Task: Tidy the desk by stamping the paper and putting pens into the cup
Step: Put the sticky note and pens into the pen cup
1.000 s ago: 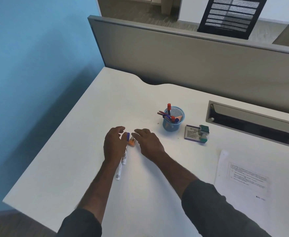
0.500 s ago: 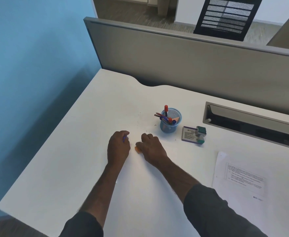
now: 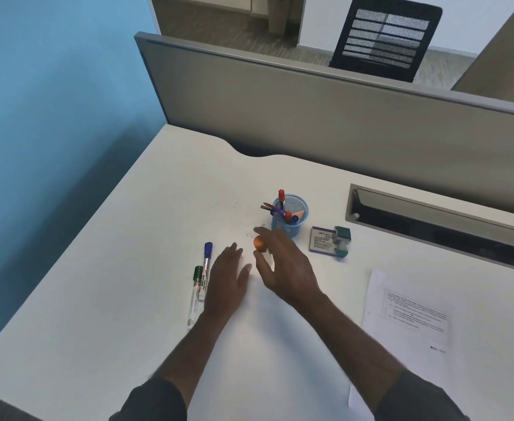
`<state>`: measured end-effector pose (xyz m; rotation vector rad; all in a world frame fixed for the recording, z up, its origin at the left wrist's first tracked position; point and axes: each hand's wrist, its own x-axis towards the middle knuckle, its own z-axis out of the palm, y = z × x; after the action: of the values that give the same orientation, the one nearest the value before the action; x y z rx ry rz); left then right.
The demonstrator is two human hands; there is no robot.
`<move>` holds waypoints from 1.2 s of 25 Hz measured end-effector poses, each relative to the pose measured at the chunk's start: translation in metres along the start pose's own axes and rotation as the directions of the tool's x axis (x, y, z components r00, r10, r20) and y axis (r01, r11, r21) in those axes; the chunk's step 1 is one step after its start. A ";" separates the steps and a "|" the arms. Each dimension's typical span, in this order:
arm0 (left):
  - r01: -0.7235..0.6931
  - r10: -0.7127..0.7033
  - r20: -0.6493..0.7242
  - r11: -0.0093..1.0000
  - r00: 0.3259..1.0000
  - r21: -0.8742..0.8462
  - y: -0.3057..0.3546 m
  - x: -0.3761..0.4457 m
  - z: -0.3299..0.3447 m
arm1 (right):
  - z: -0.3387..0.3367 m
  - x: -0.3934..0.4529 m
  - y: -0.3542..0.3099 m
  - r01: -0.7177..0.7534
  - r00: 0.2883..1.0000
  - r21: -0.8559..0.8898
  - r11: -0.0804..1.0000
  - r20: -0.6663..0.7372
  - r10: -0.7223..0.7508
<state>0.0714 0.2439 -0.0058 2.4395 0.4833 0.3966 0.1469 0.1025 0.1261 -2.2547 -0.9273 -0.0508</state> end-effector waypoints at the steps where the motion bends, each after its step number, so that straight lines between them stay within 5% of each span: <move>1: -0.038 0.037 0.021 0.997 0.999 0.061 -0.003 -0.005 0.009 | -0.017 0.005 -0.004 -0.001 0.999 0.058 0.998 -0.040 0.003; 7: -0.066 0.025 0.140 0.953 0.990 0.295 -0.001 -0.018 0.017 | -0.097 0.072 0.025 -0.166 0.919 0.333 0.928 -0.289 0.268; 12: -0.052 0.005 0.155 0.952 0.988 0.302 0.000 -0.019 0.016 | -0.069 0.094 0.077 -0.343 0.894 0.264 0.902 -0.201 0.399; 21: -0.053 0.011 0.141 0.951 0.990 0.305 -0.001 -0.018 0.017 | -0.030 0.079 0.098 -0.190 0.959 0.051 0.980 -0.203 0.196; 30: -0.061 0.022 0.134 0.954 0.991 0.293 -0.002 -0.018 0.018 | -0.024 0.073 0.105 -0.253 0.964 -0.117 0.960 -0.109 0.241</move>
<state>0.0616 0.2291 -0.0238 2.7484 0.4637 0.1903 0.2729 0.0787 0.1030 -2.4504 -0.6024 -0.1066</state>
